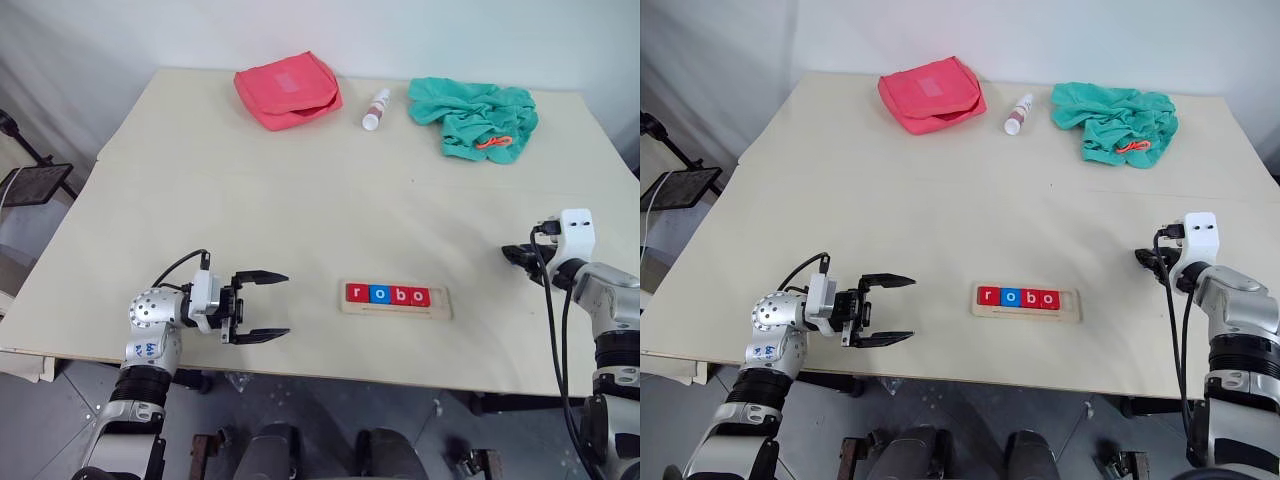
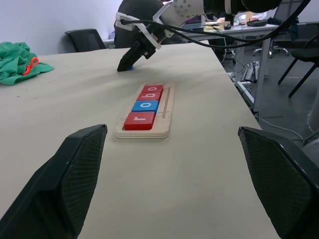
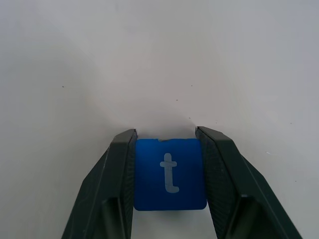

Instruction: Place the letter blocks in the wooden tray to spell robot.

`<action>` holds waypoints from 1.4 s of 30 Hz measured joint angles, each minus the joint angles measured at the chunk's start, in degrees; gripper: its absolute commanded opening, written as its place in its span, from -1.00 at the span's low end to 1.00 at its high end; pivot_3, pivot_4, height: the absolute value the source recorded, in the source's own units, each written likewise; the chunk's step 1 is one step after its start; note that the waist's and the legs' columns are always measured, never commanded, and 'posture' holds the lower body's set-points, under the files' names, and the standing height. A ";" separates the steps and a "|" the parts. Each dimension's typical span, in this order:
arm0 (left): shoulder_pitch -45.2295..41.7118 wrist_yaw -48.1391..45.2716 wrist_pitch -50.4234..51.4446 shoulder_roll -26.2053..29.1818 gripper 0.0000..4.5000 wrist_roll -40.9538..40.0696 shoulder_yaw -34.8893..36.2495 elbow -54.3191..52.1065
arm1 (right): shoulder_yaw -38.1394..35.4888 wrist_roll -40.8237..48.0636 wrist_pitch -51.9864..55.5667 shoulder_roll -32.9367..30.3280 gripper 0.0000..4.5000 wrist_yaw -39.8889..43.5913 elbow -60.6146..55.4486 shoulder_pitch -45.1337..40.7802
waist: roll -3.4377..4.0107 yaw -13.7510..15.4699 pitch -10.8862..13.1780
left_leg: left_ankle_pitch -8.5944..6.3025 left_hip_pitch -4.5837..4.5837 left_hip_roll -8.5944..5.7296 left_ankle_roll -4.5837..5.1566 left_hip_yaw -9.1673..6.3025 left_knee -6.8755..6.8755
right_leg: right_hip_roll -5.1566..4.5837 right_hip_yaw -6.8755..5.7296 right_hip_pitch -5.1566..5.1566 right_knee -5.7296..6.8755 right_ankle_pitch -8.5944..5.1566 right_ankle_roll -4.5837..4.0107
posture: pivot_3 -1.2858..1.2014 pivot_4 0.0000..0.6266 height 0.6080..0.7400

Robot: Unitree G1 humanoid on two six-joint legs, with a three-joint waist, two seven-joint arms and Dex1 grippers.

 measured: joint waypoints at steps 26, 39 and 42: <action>-3.44 -0.10 -0.74 -1.38 1.00 0.02 -0.51 6.04 | -13.02 13.42 32.93 19.16 -0.35 -22.83 -69.06 30.14 | 0.03 0.30 -0.01 | 0.00 -0.04 -0.05 -0.01 -0.15 -0.08 | 0.04 0.31 -0.05 0.04 0.00 0.00 | 0.03 -0.52 1.00; -5.37 -0.11 -1.25 -2.09 1.00 0.02 -1.17 7.95 | -9.91 11.56 32.46 24.08 -0.35 -28.07 -73.94 36.59 | 0.04 0.12 -0.02 | 0.00 0.05 -0.07 -0.01 -0.08 -0.20 | 0.08 0.42 -0.09 0.06 0.00 0.00 | 0.03 -0.52 1.00; -5.36 -0.11 -1.27 -2.08 1.00 0.02 -1.18 7.94 | -9.14 10.34 30.11 24.07 -0.35 -28.09 -72.34 36.82 | 0.04 0.11 -0.02 | 0.00 0.06 -0.07 -0.01 -0.06 -0.21 | 0.08 0.44 -0.09 0.06 0.00 0.00 | 0.03 -0.52 1.00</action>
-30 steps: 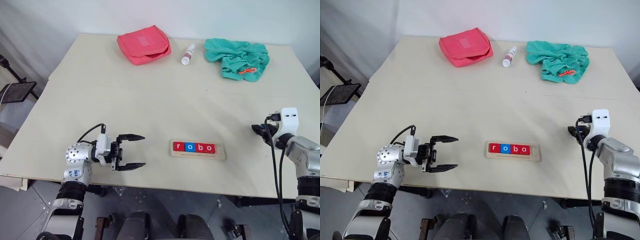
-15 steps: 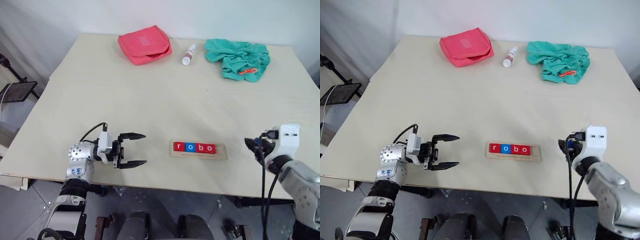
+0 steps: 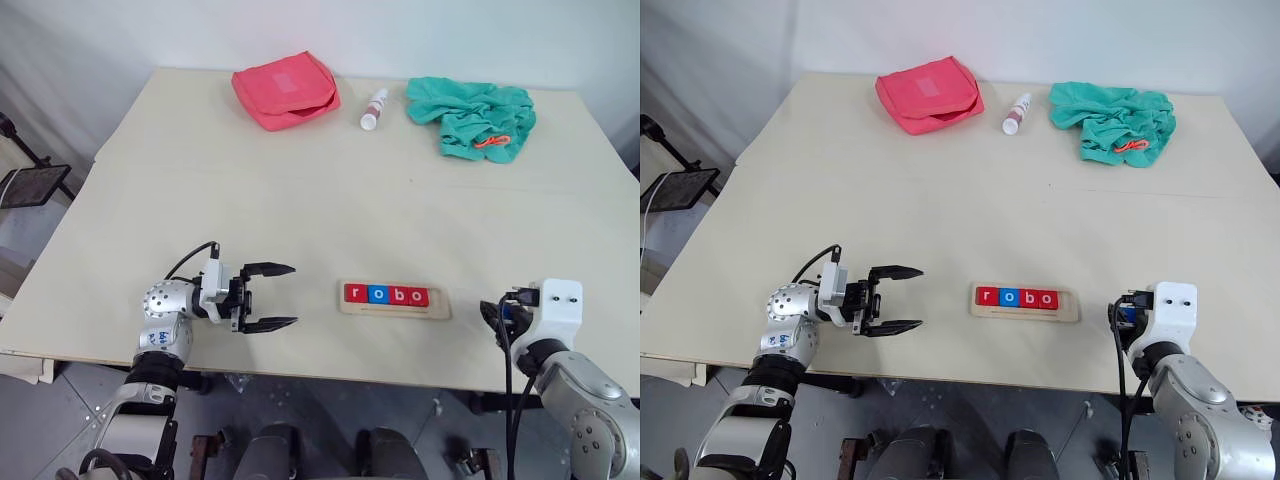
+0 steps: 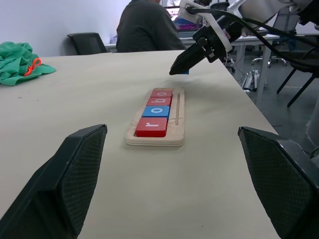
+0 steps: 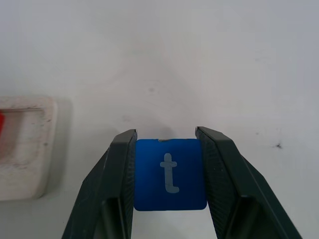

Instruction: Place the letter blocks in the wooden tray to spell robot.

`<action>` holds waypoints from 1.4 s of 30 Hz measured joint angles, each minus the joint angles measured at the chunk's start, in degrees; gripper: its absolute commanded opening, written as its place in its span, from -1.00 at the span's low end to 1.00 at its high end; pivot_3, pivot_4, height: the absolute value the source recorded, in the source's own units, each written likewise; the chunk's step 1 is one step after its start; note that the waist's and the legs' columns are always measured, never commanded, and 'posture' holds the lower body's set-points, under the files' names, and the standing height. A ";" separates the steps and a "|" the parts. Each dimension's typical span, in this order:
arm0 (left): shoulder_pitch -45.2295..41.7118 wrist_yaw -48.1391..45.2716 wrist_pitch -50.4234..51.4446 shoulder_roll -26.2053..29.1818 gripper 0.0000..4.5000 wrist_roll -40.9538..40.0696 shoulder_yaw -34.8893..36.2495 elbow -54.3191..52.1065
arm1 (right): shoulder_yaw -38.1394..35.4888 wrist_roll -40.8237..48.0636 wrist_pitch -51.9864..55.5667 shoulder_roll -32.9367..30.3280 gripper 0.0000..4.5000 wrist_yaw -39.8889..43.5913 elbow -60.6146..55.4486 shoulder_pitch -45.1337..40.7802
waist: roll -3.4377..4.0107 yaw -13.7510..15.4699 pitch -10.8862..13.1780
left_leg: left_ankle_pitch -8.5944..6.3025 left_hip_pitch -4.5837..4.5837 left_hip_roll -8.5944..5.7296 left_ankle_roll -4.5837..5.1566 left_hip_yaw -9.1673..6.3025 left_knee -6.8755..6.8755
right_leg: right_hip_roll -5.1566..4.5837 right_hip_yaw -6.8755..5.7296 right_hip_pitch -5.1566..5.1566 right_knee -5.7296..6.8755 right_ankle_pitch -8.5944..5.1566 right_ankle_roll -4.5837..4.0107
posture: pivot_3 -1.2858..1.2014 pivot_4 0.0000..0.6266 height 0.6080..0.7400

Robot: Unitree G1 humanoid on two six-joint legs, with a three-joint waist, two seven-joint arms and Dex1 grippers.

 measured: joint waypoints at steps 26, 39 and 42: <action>0.76 0.00 -0.71 -0.58 1.00 -0.01 -0.03 -0.42 | 0.02 2.87 -7.69 -20.83 0.99 20.66 6.58 3.22 | -0.01 0.07 0.00 | 0.00 0.02 -0.01 0.01 0.09 0.01 | -0.01 -0.01 0.04 -0.06 0.00 0.00 | 0.03 -0.52 1.00; 0.88 0.02 -1.32 -1.51 1.00 0.01 0.02 -0.43 | 16.60 -6.33 -32.95 -48.13 0.99 56.37 34.87 -8.84 | -0.07 -0.02 0.04 | 0.00 0.04 0.10 0.02 0.28 0.11 | 0.00 -0.34 0.07 -0.20 0.00 0.01 | 0.03 -0.52 1.00; 1.38 0.03 -1.32 -1.45 1.00 0.01 0.05 -1.02 | 21.88 -9.75 -38.66 -48.59 0.99 61.96 41.02 -14.51 | -0.07 0.02 0.04 | 0.00 0.01 0.10 0.02 0.25 0.11 | -0.02 -0.39 0.07 -0.20 0.01 0.01 | 0.03 -0.52 1.00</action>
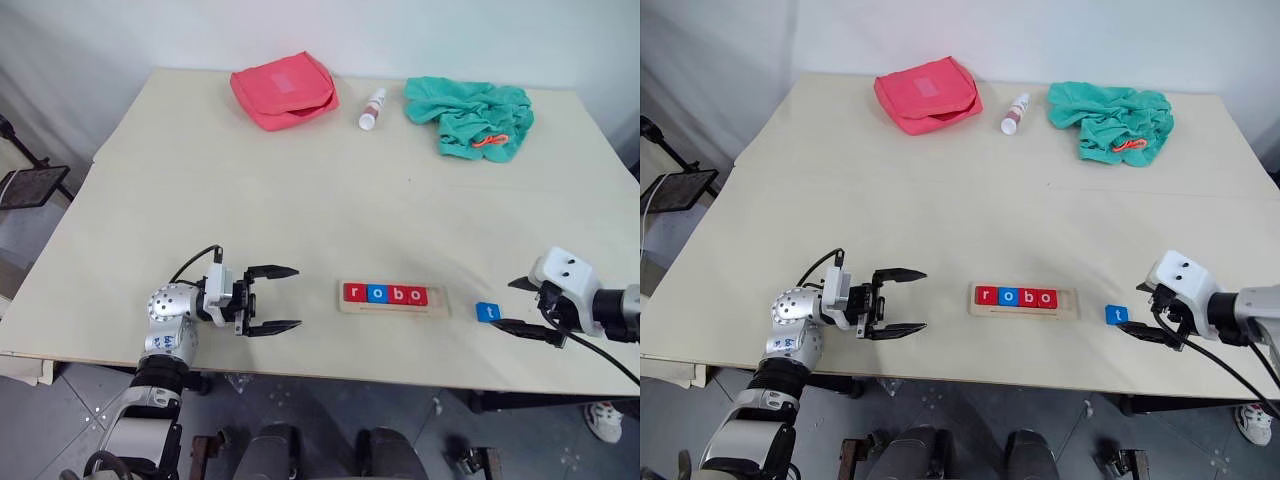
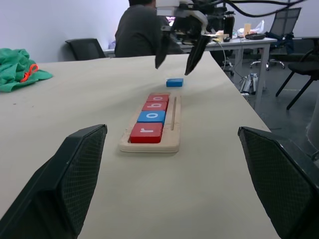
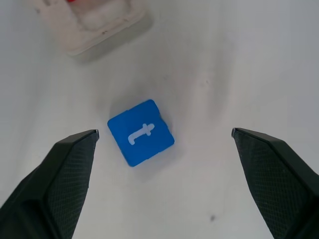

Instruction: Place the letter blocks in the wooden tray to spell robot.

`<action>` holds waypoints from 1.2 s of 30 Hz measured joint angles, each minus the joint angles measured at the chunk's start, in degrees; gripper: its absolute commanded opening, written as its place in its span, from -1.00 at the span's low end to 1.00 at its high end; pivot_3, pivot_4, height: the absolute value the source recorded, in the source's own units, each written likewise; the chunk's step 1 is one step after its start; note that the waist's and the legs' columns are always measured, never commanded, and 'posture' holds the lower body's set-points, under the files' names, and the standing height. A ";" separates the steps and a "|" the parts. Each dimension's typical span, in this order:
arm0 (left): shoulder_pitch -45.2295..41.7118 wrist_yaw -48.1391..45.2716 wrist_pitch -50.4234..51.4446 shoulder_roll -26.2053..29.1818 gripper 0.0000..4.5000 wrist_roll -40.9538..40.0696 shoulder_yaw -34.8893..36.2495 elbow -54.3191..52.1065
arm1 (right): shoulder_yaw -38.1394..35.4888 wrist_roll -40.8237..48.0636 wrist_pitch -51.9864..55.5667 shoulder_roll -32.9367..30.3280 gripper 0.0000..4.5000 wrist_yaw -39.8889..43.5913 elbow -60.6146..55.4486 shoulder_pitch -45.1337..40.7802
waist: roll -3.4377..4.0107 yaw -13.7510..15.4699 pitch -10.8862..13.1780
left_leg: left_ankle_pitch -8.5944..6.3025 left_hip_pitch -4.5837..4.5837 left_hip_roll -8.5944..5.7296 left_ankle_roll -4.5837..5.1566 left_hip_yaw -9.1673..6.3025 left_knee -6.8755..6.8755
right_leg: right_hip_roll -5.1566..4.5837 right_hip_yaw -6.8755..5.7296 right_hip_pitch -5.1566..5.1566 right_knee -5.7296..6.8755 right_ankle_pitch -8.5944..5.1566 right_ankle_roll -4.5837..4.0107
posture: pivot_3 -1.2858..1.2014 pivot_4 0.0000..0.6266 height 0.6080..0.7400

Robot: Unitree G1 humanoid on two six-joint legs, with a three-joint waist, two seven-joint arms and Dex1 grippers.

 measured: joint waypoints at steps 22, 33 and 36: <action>4.70 0.19 0.77 0.70 1.00 0.00 0.37 -5.72 | 10.66 -9.11 -8.95 1.18 -0.36 10.97 9.46 -10.93 | 0.00 0.16 0.00 | -0.01 -0.11 -0.02 0.00 -0.17 0.15 | -0.03 -0.15 0.02 0.01 0.00 0.01 | 0.03 -0.52 1.00; 2.81 0.11 0.51 -0.27 1.00 0.11 0.40 -4.95 | 10.79 -7.30 5.45 1.76 -0.36 12.35 0.05 -21.34 | 0.05 0.02 0.02 | -0.02 -0.13 0.03 -0.03 -0.23 0.18 | -0.02 -0.03 0.00 0.01 0.00 0.01 | 0.03 -0.52 1.00; 2.85 0.12 0.42 -0.31 1.00 0.15 0.43 -4.88 | 12.34 -6.74 8.23 2.67 -0.36 12.78 -1.98 -22.94 | 0.05 0.13 0.02 | -0.02 -0.17 -0.01 -0.03 -0.30 0.19 | -0.04 0.04 0.00 0.01 0.00 0.01 | 0.03 -0.52 1.00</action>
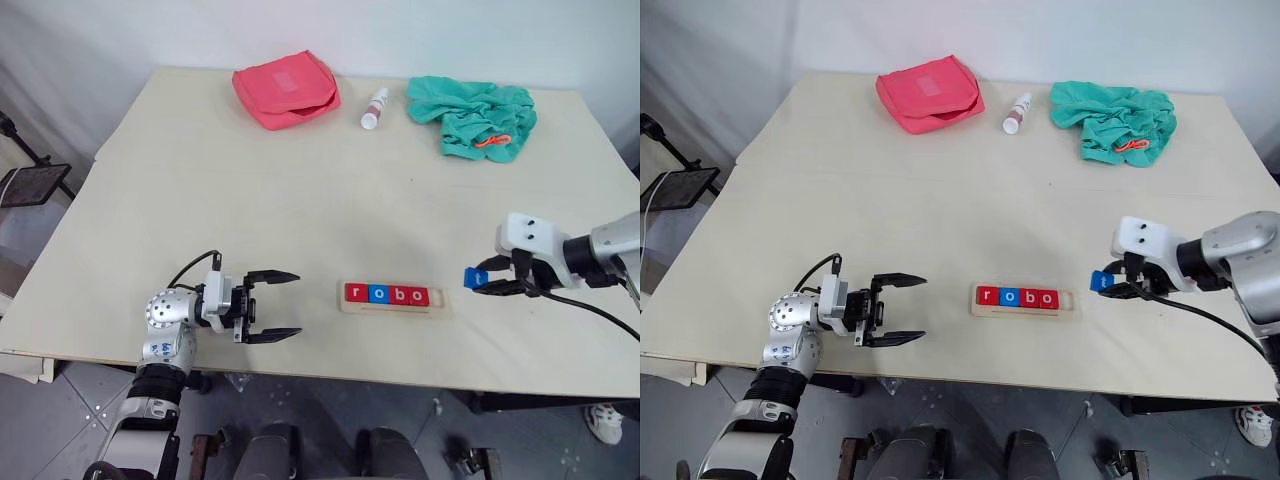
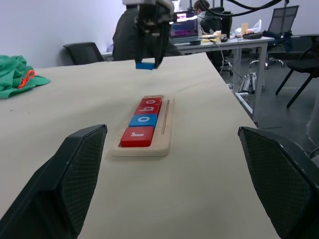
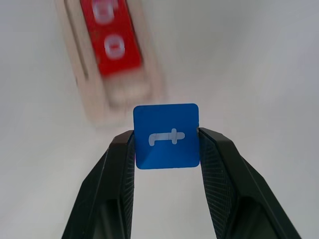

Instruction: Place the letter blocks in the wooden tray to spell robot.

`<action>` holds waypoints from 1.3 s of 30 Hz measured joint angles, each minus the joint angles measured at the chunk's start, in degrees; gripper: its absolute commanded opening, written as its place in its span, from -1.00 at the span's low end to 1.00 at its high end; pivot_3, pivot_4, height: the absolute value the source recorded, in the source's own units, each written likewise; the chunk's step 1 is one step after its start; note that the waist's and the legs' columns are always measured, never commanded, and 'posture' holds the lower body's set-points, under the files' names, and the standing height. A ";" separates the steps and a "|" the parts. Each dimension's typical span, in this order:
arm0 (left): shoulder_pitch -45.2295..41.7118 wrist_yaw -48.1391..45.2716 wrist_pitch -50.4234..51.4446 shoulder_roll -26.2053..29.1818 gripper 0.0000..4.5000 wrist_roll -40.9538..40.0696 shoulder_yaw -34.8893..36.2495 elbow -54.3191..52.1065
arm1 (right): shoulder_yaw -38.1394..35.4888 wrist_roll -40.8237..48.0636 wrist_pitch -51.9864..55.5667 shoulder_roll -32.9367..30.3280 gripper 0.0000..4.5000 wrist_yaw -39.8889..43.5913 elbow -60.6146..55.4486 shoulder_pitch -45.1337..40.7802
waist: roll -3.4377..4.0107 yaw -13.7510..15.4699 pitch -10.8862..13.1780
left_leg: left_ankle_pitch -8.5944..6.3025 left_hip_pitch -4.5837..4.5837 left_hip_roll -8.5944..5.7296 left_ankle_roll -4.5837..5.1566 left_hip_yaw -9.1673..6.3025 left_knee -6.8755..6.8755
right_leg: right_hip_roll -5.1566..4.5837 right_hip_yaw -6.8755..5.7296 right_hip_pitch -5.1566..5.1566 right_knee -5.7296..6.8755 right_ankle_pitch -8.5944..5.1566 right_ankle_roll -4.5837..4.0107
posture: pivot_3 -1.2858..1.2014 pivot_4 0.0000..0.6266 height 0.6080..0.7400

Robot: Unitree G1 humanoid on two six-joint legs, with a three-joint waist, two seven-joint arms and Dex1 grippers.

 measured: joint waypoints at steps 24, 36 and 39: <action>3.30 2.05 -0.05 0.32 1.00 0.00 0.13 -3.00 | 12.48 -9.15 -7.49 7.45 -0.36 2.78 6.62 -6.70 | 0.00 -0.16 0.00 | 0.00 -0.03 -0.04 0.00 -0.09 0.03 | 0.00 -0.05 0.00 0.06 0.00 0.00 | 0.03 -0.52 1.00; 3.43 2.59 -0.05 0.31 1.00 0.00 0.12 -3.13 | 11.78 -8.53 -7.52 7.79 0.99 4.02 6.40 -6.74 | 0.00 -0.16 0.00 | 0.00 -0.02 -0.03 0.00 -0.08 0.03 | 0.00 -0.13 0.00 0.07 0.00 0.00 | 0.03 -0.52 1.00; 3.40 2.57 -0.05 0.29 1.00 0.00 0.11 -3.10 | 10.57 -7.59 -6.26 7.63 0.99 4.02 4.69 -6.70 | 0.00 -0.15 0.00 | 0.00 -0.02 -0.03 0.00 -0.09 0.03 | 0.00 -0.13 0.00 0.07 0.00 0.00 | 0.03 -0.52 1.00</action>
